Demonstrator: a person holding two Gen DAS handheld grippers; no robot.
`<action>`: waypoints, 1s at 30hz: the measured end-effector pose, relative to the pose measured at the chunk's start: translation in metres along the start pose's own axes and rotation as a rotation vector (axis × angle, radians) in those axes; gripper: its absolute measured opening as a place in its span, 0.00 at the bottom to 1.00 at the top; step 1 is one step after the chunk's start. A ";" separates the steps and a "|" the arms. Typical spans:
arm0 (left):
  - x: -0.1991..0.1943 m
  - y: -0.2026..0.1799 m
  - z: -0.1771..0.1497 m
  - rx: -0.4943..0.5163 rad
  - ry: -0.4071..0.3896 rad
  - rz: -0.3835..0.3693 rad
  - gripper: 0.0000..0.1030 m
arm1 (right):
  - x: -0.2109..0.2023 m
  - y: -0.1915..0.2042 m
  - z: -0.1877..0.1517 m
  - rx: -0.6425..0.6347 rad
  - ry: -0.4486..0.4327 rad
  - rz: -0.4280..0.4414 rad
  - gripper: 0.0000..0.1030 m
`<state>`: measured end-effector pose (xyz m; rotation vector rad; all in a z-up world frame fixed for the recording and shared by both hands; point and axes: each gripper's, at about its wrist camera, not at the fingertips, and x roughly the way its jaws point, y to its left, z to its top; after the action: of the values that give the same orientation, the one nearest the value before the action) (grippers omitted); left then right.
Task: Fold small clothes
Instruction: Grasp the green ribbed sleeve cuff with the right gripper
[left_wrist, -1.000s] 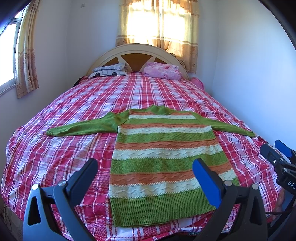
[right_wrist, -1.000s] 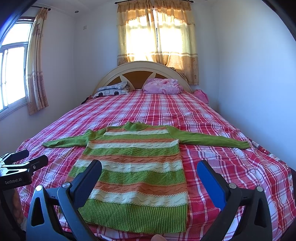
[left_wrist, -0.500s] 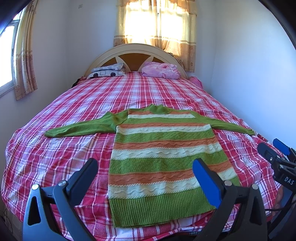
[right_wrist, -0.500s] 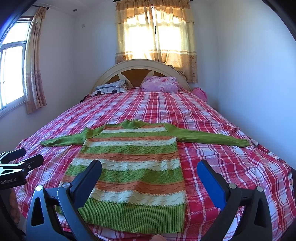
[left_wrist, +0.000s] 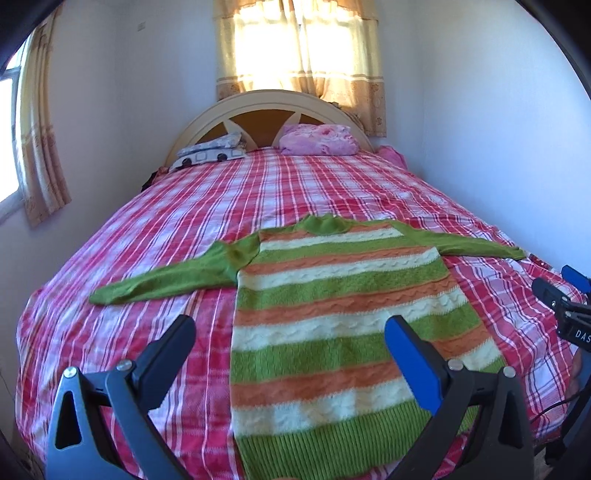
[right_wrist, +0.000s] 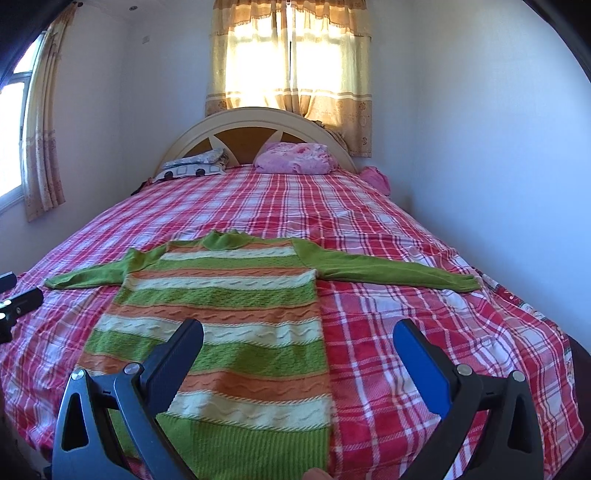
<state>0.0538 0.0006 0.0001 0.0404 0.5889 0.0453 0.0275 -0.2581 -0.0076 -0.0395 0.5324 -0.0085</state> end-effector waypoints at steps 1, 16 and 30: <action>0.005 -0.002 0.007 0.017 -0.008 -0.004 1.00 | 0.006 -0.005 0.003 -0.003 0.005 0.002 0.99; 0.115 -0.026 0.063 0.150 -0.024 -0.033 1.00 | 0.128 -0.160 0.036 0.198 0.150 -0.101 0.99; 0.235 -0.020 0.047 0.105 0.108 0.006 1.00 | 0.245 -0.339 0.015 0.669 0.307 -0.167 0.61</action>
<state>0.2760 -0.0081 -0.0922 0.1421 0.6988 0.0223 0.2469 -0.6010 -0.1059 0.5787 0.8099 -0.3588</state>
